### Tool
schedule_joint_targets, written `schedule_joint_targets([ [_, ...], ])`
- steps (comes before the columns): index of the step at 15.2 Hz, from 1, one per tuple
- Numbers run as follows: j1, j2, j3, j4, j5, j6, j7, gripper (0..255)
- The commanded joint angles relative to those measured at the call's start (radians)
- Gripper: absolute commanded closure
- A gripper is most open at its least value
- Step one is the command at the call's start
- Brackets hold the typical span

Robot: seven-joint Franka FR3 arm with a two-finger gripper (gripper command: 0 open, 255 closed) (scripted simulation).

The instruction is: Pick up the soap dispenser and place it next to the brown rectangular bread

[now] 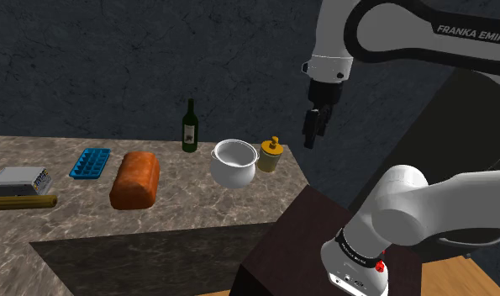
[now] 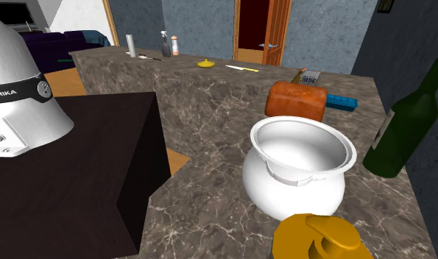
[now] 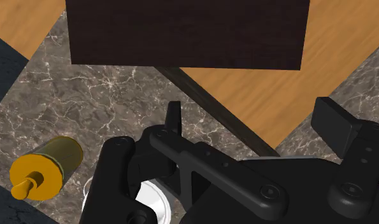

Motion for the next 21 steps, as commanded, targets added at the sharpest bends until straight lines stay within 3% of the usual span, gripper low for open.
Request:
schedule_joint_targets([
  [1, 0.000, 0.000, 0.000, 0.000, 0.000, 0.000, 0.000, 0],
  [11, -0.084, 0.215, -0.117, -0.058, -0.119, 0.296, -0.112, 0],
  [21, -0.154, 0.530, -0.227, 0.016, -0.182, 0.568, -0.209, 0],
])
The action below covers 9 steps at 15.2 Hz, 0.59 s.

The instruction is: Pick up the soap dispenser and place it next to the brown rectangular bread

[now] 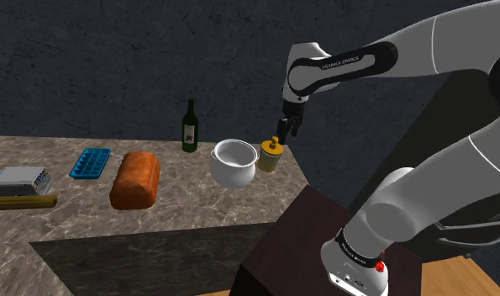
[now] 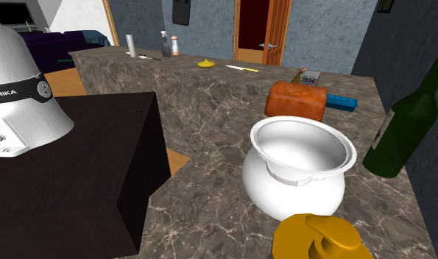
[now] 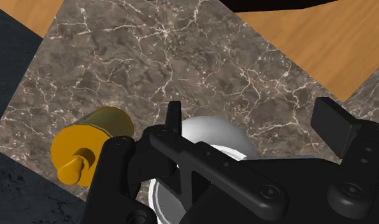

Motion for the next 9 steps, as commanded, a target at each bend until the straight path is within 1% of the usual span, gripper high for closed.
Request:
schedule_joint_targets([
  [1, -0.013, 0.069, -0.022, 0.027, -0.006, 0.050, -0.023, 0],
  [5, -0.035, 0.210, -0.059, 0.097, -0.001, 0.134, -0.066, 0],
  [9, -0.059, 0.354, -0.087, 0.186, 0.021, 0.201, -0.114, 0],
])
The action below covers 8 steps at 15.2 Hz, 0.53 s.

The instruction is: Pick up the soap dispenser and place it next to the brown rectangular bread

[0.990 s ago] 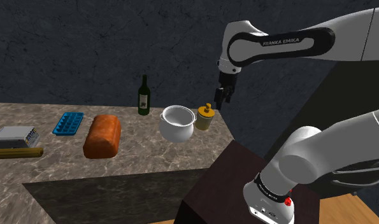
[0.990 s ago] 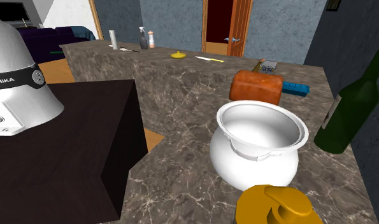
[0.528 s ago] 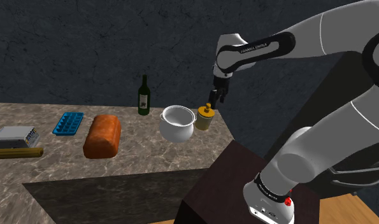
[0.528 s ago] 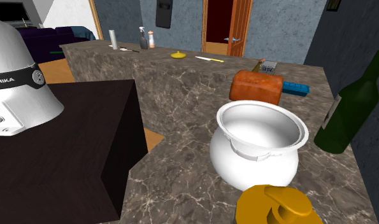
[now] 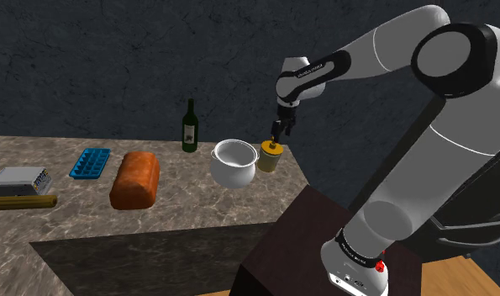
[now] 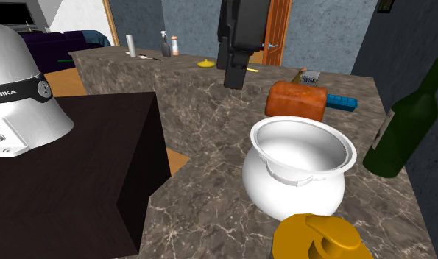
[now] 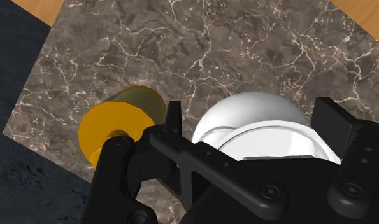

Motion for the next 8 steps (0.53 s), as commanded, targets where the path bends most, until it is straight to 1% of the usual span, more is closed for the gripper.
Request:
schedule_joint_targets([
  [1, -0.014, 0.079, -0.013, 0.053, 0.015, 0.032, -0.028, 0],
  [8, -0.078, 0.333, -0.030, 0.261, 0.083, 0.096, -0.112, 0],
])
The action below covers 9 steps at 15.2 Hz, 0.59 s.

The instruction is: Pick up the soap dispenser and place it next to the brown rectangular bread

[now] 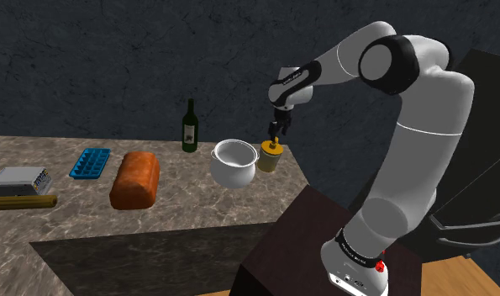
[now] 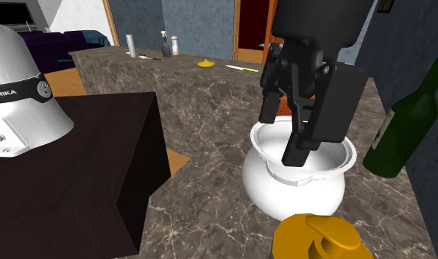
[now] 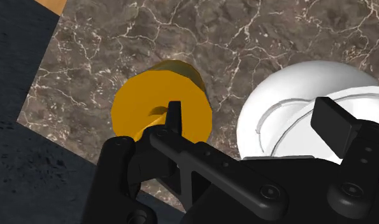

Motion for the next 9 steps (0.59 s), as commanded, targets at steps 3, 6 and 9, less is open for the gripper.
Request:
schedule_joint_targets([
  [3, -0.044, 0.146, 0.002, 0.149, 0.040, 0.007, -0.041, 0],
  [6, -0.081, 0.257, 0.007, 0.270, 0.066, 0.004, -0.066, 0],
  [9, -0.104, 0.326, 0.012, 0.341, 0.079, 0.007, -0.078, 0],
])
